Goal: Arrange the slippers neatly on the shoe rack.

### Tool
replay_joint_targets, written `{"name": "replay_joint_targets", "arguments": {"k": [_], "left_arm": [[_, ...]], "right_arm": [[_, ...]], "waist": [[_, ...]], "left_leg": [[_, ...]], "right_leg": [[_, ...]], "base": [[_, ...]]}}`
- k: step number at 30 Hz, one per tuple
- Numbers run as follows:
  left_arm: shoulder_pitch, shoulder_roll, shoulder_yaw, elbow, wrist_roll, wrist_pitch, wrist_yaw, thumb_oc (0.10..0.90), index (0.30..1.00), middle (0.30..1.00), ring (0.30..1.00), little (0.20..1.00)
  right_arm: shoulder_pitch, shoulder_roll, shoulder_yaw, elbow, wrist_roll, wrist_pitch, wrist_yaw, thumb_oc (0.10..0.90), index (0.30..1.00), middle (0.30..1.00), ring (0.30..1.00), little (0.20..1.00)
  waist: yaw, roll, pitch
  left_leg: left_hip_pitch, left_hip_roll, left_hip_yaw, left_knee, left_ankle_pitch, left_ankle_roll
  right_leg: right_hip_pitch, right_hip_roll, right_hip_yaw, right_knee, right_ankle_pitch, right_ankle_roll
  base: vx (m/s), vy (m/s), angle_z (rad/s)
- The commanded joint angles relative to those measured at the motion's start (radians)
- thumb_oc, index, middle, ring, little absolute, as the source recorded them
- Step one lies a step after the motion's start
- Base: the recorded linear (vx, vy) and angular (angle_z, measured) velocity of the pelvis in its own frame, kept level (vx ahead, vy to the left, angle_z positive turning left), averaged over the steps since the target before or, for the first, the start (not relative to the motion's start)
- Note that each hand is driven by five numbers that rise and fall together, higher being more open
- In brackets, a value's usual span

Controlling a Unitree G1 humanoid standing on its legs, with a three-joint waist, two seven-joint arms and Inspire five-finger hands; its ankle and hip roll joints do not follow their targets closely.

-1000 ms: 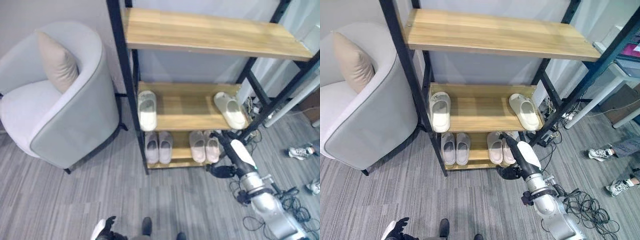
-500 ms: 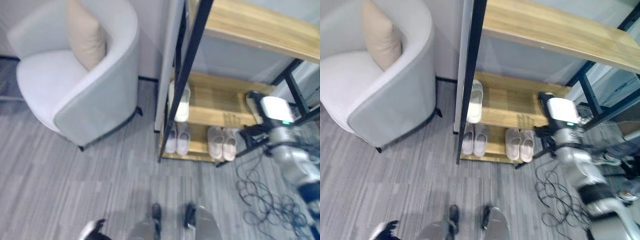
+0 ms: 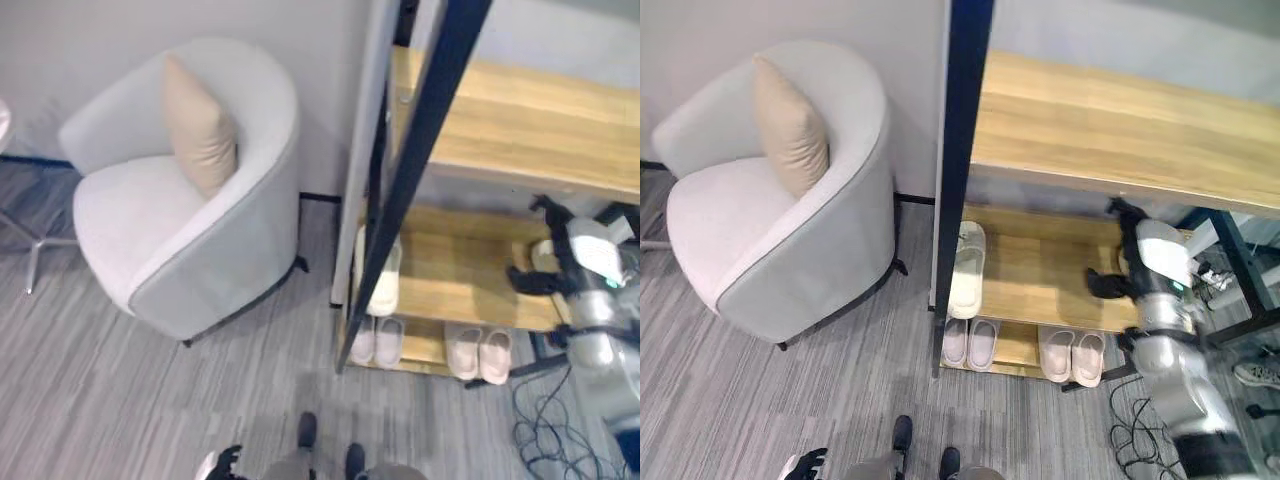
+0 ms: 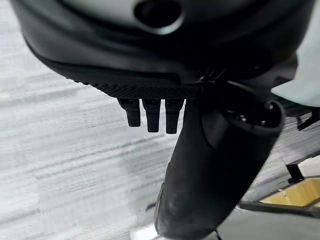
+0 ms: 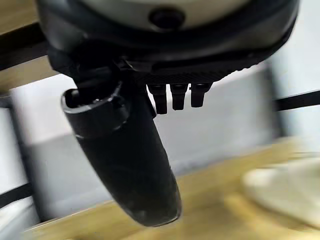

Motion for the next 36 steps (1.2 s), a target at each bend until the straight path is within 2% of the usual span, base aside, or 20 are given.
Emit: {"name": "replay_joint_targets", "arguments": {"k": [1,4,6,7,8,9,10,12,14,16,17,18,19,20,22,23,28,36], "left_arm": [[-0.023,0.049,-0.010,0.010,-0.002,-0.005,0.018,0.800,0.900,0.900,0.900,0.900],[-0.025,0.064,-0.021,0.003,0.009,-0.001,0.009,0.800,0.900,0.900,0.900,0.900],[-0.021,0.072,-0.023,0.008,0.009,0.001,0.009,0.800,0.900,0.900,0.900,0.900],[-0.023,0.075,-0.024,0.023,-0.007,-0.001,0.011,0.800,0.900,0.900,0.900,0.900],[-0.024,0.073,-0.019,0.024,-0.008,-0.001,0.011,0.800,0.900,0.900,0.900,0.900],[-0.026,0.072,-0.025,0.028,-0.013,-0.007,0.014,0.800,0.900,0.900,0.900,0.900],[-0.025,0.072,-0.024,0.028,-0.013,-0.007,0.014,0.800,0.900,0.900,0.900,0.900],[-0.013,0.073,-0.014,0.019,-0.030,-0.012,0.017,0.800,0.900,0.900,0.900,0.900],[-0.012,0.073,-0.014,-0.005,-0.053,-0.016,0.019,0.800,0.900,0.900,0.900,0.900],[-0.028,0.078,-0.042,-0.053,-0.044,-0.015,0.009,0.800,0.900,0.900,0.900,0.900],[-0.028,0.078,-0.042,-0.053,-0.044,-0.015,0.009,0.800,0.900,0.900,0.900,0.900],[-0.036,0.078,-0.052,-0.062,-0.032,-0.014,0.004,0.800,0.900,0.900,0.900,0.900],[-0.035,0.078,-0.055,-0.077,-0.020,-0.016,-0.002,0.800,0.900,0.900,0.900,0.900],[-0.029,0.071,-0.057,-0.065,-0.016,-0.017,-0.005,0.800,0.900,0.900,0.900,0.900],[-0.022,0.059,-0.072,-0.046,-0.005,-0.020,-0.015,0.800,0.900,0.900,0.900,0.900],[-0.020,0.057,-0.071,-0.036,-0.008,-0.018,-0.015,0.800,0.900,0.900,0.900,0.900],[-0.015,0.038,-0.051,0.052,-0.028,-0.012,-0.023,0.800,0.900,0.900,0.900,0.900],[-0.014,0.054,-0.008,0.061,-0.078,-0.021,-0.020,0.800,0.900,0.900,0.900,0.900]], "right_arm": [[-0.139,-0.071,-0.026,-0.021,0.015,-0.040,-0.054,0.800,0.900,0.900,0.900,0.900],[-0.153,-0.067,-0.019,0.000,0.014,-0.032,-0.052,0.800,0.900,0.900,0.900,0.900],[-0.223,-0.073,0.032,0.027,0.026,-0.031,-0.040,0.800,0.900,0.900,0.900,0.900],[-0.293,-0.079,0.091,0.045,0.031,-0.026,-0.021,0.800,0.900,0.900,0.900,0.900],[-0.305,-0.080,0.100,0.052,0.032,-0.027,-0.023,0.800,0.900,0.900,0.900,0.900],[-0.350,-0.076,0.138,0.046,0.032,-0.028,-0.005,0.800,0.900,0.900,0.900,0.900],[-0.352,-0.075,0.141,0.047,0.032,-0.028,-0.005,0.800,0.900,0.900,0.900,0.900],[-0.367,-0.075,0.157,0.043,0.042,-0.039,0.002,0.800,0.900,0.900,0.900,0.900],[-0.356,-0.083,0.152,0.035,0.070,-0.051,-0.002,0.800,0.900,0.900,0.900,0.900],[-0.332,-0.094,0.130,0.021,0.103,-0.056,-0.010,0.800,0.900,0.900,0.900,0.900],[-0.331,-0.094,0.129,0.021,0.103,-0.056,-0.010,0.800,0.900,0.900,0.900,0.900],[-0.316,-0.101,0.117,0.021,0.110,-0.060,-0.013,0.800,0.900,0.900,0.900,0.900],[-0.293,-0.105,0.107,0.009,0.117,-0.068,-0.004,0.800,0.900,0.900,0.900,0.900],[-0.287,-0.107,0.105,0.008,0.114,-0.069,0.002,0.800,0.900,0.900,0.900,0.900],[-0.311,-0.118,0.115,0.020,0.114,-0.072,0.008,0.800,0.900,0.900,0.900,0.900],[-0.315,-0.122,0.123,0.022,0.121,-0.076,0.015,0.800,0.900,0.900,0.900,0.900],[-0.347,-0.155,0.163,0.074,0.134,-0.073,0.058,0.800,0.900,0.900,0.900,0.900],[-0.397,-0.216,0.238,0.162,0.152,-0.062,0.123,0.800,0.900,0.900,0.900,0.900]], "waist": [[0.043,-0.013,-0.082],[0.051,-0.014,-0.070],[0.062,-0.008,-0.059],[0.077,0.000,-0.053],[0.076,0.002,-0.050],[0.082,-0.014,-0.058],[0.083,-0.014,-0.057],[0.095,-0.025,-0.067],[0.098,-0.036,-0.063],[0.081,-0.048,-0.046],[0.080,-0.048,-0.046],[0.071,-0.054,-0.038],[0.069,-0.053,-0.034],[0.071,-0.045,-0.037],[0.079,-0.041,-0.039],[0.085,-0.038,-0.042],[0.070,-0.028,-0.073],[0.070,-0.011,-0.084]], "left_leg": [[0.043,0.059,-0.028,0.102,-0.199,-0.058],[0.043,0.069,-0.005,0.122,-0.214,-0.052],[0.045,0.090,0.017,0.135,-0.218,-0.057],[0.047,0.122,0.022,0.144,-0.219,-0.068],[0.048,0.124,0.026,0.145,-0.221,-0.068],[0.048,0.136,0.011,0.155,-0.228,-0.080],[0.050,0.136,0.013,0.155,-0.229,-0.081],[0.051,0.168,0.004,0.164,-0.215,-0.100],[0.032,0.242,0.000,0.158,-0.155,-0.138],[-0.015,0.273,0.022,0.192,-0.122,-0.137],[-0.017,0.273,0.021,0.193,-0.122,-0.137],[-0.030,0.273,0.061,0.211,-0.126,-0.125],[-0.031,0.231,0.077,0.219,-0.157,-0.113],[-0.024,0.207,0.069,0.213,-0.169,-0.110],[-0.034,0.174,0.008,0.206,-0.169,-0.123],[-0.029,0.158,-0.021,0.186,-0.175,-0.118],[0.017,0.131,-0.077,0.090,-0.159,-0.114],[0.069,0.119,-0.054,0.018,-0.150,-0.102]], "right_leg": [[-0.025,-0.141,-0.009,0.029,0.014,0.126],[-0.051,-0.149,-0.011,0.093,0.004,0.137],[-0.067,-0.183,-0.029,0.111,0.022,0.142],[-0.083,-0.218,-0.027,0.107,0.054,0.144],[-0.083,-0.216,-0.023,0.107,0.055,0.143],[-0.057,-0.208,0.028,0.042,0.052,0.147],[-0.055,-0.207,0.029,0.038,0.054,0.147],[-0.046,-0.183,0.042,0.030,0.035,0.144],[-0.028,-0.133,0.013,0.018,0.003,0.124],[-0.015,-0.116,-0.021,0.001,-0.004,0.104],[-0.015,-0.116,-0.023,0.000,-0.004,0.104],[-0.010,-0.114,-0.049,-0.012,-0.001,0.096],[-0.009,-0.107,-0.062,-0.019,0.001,0.094],[-0.009,-0.105,-0.063,-0.018,0.003,0.095],[-0.014,-0.102,-0.050,-0.035,0.014,0.096],[-0.016,-0.098,-0.050,-0.046,0.021,0.098],[0.007,-0.099,-0.040,-0.088,0.031,0.102],[0.012,-0.115,-0.017,-0.105,0.047,0.116]], "base": [[-0.06,0.039,-0.30],[-0.07,-0.064,-0.16],[-0.08,-0.253,-0.46],[-0.06,-0.268,-0.60],[-0.02,-0.394,-0.66],[0.02,-0.194,-0.65],[0.05,-0.299,-0.44],[0.06,-0.345,-0.08],[-0.02,-0.494,0.14],[-0.09,-0.289,0.60],[-0.10,-0.194,0.51],[-0.08,-0.162,0.29],[-0.07,-0.156,0.30],[-0.01,-0.069,0.29],[0.02,-0.005,0.16],[0.03,0.018,-0.05],[0.08,0.053,-0.08],[0.06,0.058,-0.04]]}}
